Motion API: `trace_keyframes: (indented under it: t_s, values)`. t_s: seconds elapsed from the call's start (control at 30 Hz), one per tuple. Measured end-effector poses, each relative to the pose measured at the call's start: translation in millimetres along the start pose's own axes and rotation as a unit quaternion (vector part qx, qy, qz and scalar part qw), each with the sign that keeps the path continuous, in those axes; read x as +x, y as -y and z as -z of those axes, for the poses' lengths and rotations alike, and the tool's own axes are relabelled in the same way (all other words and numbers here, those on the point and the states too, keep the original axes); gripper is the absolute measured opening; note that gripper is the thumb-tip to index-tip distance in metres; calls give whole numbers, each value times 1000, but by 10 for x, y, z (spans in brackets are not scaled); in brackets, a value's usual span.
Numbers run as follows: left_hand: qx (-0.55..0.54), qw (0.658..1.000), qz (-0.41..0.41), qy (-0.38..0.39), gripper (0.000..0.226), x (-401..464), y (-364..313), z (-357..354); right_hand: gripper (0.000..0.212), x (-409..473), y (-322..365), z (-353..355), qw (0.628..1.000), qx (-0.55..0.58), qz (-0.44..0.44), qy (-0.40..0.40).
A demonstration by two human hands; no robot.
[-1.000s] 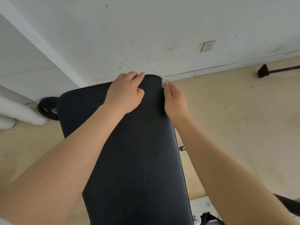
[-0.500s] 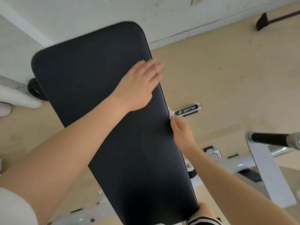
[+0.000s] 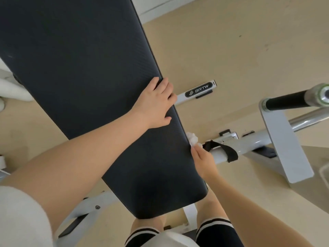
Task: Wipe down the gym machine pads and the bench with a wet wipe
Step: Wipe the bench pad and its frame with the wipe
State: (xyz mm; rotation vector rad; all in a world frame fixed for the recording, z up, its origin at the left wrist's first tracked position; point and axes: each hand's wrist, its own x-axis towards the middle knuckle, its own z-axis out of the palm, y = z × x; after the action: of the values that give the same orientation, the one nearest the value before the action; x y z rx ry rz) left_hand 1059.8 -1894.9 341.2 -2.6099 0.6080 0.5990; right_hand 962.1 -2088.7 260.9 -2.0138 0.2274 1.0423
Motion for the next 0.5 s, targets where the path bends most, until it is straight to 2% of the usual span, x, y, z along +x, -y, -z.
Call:
trace_keyframes:
  t_s: [0.07,0.23,0.3,0.4,0.5]
  values:
    - [-3,1000,24,-6,66,8,-54,-13,36,73,81,26,999,24,22,-3]
    - [-20,997,75,-19,64,-35,-174,-39,34,304,726,61,979,108,169,-37]
    - [-17,996,79,-34,62,-71,-170,-44,34,358,719,60,974,115,188,-58]
    - [-47,993,105,-19,62,-86,-240,-13,24,304,349,50,979,76,172,-81]
    - [-33,994,108,-7,62,-102,-423,-15,24,116,-185,21,994,16,86,-73]
